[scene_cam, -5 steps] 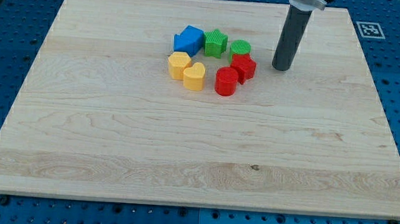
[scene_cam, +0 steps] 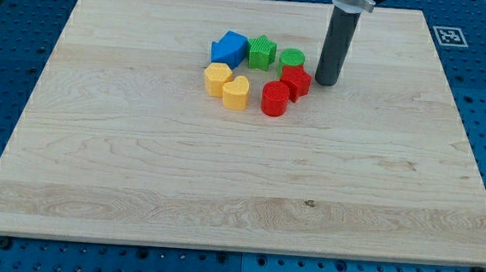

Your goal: Separate the red star and green circle from each other

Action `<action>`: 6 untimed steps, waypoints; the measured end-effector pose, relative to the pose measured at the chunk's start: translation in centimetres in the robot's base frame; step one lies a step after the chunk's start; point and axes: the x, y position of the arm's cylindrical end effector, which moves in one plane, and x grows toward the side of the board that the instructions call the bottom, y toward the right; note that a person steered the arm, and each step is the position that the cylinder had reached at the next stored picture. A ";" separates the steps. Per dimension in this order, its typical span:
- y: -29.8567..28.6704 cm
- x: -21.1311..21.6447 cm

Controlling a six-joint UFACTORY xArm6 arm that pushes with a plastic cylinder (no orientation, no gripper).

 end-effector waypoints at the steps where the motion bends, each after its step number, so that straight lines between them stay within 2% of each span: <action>1: -0.3 0.9; 4: -1.0 -0.7; 6: -4.6 -1.2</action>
